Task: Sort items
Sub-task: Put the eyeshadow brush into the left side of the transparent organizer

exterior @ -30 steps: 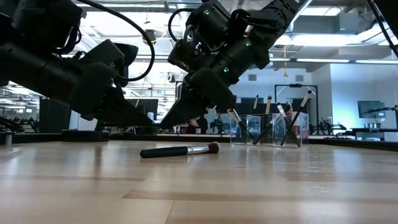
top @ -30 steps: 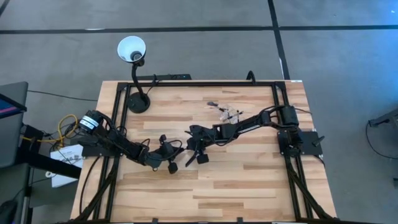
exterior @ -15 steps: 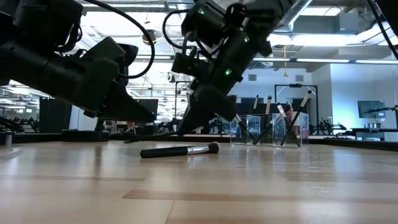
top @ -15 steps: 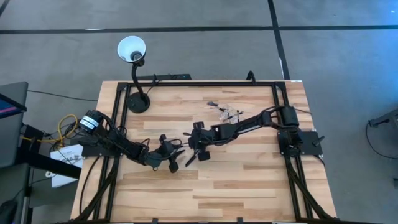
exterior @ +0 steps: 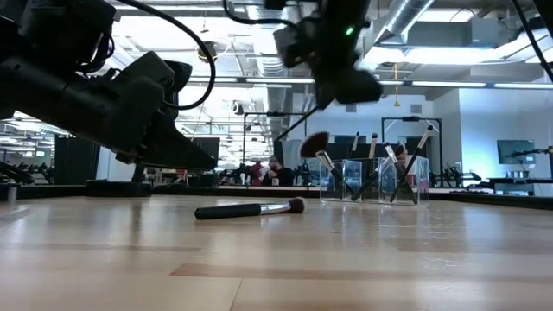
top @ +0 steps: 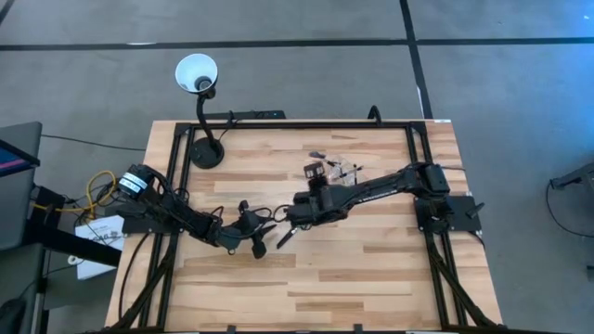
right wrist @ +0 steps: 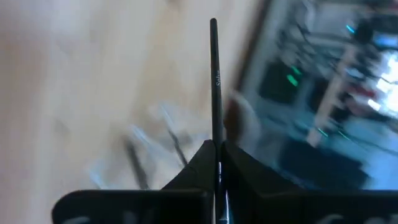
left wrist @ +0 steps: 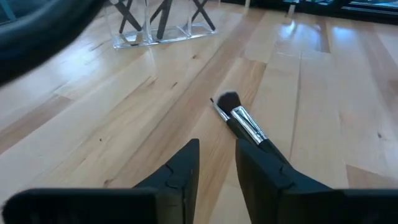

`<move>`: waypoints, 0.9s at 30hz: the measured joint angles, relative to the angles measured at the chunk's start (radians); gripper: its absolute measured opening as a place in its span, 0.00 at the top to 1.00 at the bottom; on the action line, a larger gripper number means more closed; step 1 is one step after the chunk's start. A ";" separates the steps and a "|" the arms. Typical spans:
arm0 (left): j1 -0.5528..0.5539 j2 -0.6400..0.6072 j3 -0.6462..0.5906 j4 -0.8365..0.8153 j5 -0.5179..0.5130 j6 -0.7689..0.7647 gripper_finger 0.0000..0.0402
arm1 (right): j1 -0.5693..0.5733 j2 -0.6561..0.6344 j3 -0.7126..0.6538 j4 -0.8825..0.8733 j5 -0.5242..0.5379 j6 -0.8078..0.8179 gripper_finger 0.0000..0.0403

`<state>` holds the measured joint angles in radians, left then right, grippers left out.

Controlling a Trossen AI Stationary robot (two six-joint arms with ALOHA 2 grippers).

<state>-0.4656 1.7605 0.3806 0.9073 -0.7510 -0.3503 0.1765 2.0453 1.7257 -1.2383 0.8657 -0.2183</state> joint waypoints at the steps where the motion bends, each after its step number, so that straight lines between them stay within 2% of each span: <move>1: 0.000 0.000 0.000 0.000 0.000 -0.006 0.75 | 0.000 0.000 0.022 -0.082 0.029 0.031 0.98; 4: 0.000 0.000 0.000 0.000 0.000 -0.029 0.75 | -0.009 -0.003 0.055 -0.309 0.059 0.160 0.99; 6: 0.000 0.000 0.000 0.000 0.011 -0.032 0.75 | -0.023 -0.023 0.039 -0.323 0.057 0.227 0.99; 8: 0.000 0.000 0.000 0.000 0.029 -0.032 0.75 | -0.034 -0.073 0.000 -0.330 -0.006 0.234 0.98; 11: -0.003 0.000 0.000 0.000 0.037 -0.032 0.75 | -0.045 -0.142 -0.055 -0.331 -0.026 0.236 0.98; 14: -0.004 0.000 0.000 0.000 0.038 -0.031 0.75 | -0.060 -0.222 -0.105 -0.330 -0.072 0.198 0.99; 19: -0.004 0.000 0.000 0.002 0.038 -0.030 0.75 | -0.113 -0.332 -0.199 -0.259 -0.230 0.120 0.98; 27: -0.004 0.000 0.000 0.015 0.038 -0.028 0.75 | -0.175 -0.345 -0.278 -0.075 -0.241 -0.187 0.98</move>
<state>-0.4694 1.7603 0.3805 0.9222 -0.7132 -0.3786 0.0015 1.7001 1.4479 -1.3129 0.6251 -0.4053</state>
